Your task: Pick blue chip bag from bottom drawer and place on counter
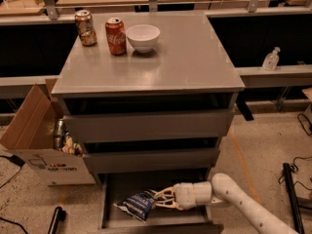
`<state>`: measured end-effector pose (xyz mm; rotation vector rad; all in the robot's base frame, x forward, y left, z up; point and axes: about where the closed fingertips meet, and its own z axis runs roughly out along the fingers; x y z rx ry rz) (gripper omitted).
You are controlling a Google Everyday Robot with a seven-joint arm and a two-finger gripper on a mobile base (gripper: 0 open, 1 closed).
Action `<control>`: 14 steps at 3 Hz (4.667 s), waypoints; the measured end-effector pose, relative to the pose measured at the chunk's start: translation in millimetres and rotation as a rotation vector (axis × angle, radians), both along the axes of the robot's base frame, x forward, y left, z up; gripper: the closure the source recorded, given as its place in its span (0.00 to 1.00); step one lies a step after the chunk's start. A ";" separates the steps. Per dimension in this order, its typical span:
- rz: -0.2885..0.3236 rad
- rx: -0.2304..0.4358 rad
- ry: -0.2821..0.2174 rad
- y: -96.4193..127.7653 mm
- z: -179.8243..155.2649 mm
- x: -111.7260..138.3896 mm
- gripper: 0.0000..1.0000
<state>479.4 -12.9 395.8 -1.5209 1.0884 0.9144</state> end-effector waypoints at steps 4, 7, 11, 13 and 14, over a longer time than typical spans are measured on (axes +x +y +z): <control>0.159 -0.116 -0.365 15.7 151.5 -45.4 1.00; 0.324 -0.118 -0.588 40.6 392.3 -79.1 1.00; 0.439 -0.186 -0.750 39.0 432.0 -63.8 1.00; 0.461 -0.205 -0.964 37.4 510.8 -3.9 1.00; 0.375 -0.198 -0.994 28.1 540.3 32.4 1.00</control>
Offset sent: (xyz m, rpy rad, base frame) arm -0.0129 0.0132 0.0566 -0.0755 -0.2099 0.1062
